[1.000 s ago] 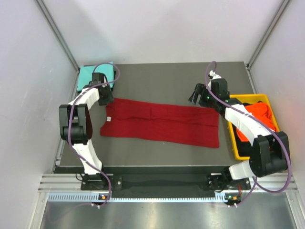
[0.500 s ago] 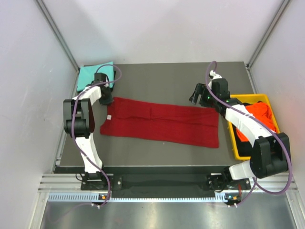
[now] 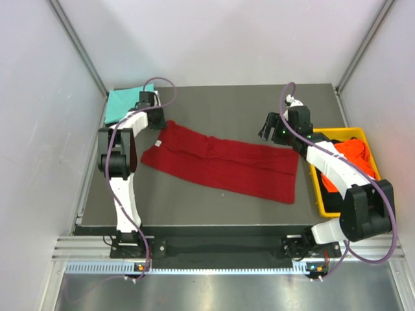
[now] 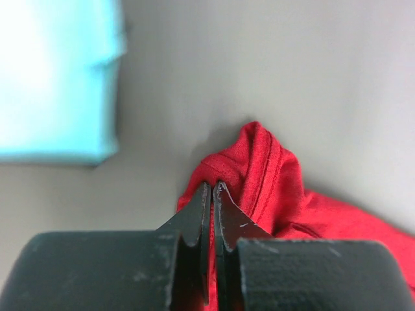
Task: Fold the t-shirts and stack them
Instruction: Fold the tshirt
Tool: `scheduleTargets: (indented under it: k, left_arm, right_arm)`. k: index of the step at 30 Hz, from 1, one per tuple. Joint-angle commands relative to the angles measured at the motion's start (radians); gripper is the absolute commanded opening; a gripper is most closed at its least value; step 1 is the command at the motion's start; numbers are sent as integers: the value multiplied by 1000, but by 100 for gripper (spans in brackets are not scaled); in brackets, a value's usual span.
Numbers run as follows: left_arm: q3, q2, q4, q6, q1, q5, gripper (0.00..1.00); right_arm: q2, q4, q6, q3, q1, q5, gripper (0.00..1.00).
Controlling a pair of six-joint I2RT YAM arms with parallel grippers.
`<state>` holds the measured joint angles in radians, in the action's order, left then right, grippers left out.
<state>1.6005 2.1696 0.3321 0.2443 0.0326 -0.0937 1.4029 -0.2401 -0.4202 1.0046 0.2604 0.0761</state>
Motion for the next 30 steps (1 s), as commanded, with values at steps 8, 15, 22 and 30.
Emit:
scheduleTargets:
  k: [8, 15, 22, 30]
  left_arm:
    - [193, 228, -212, 176, 62, -176, 0]
    - [478, 472, -413, 496, 61, -126, 0]
    - [723, 690, -467, 682, 62, -92, 0]
    - [673, 589, -510, 511, 78, -144, 36]
  right_arm:
    - [56, 65, -52, 66, 28, -27, 79]
    - [84, 7, -36, 124, 79, -32, 78]
    - [71, 2, -32, 131, 91, -64, 78]
    - [107, 30, -14, 127, 91, -65, 79]
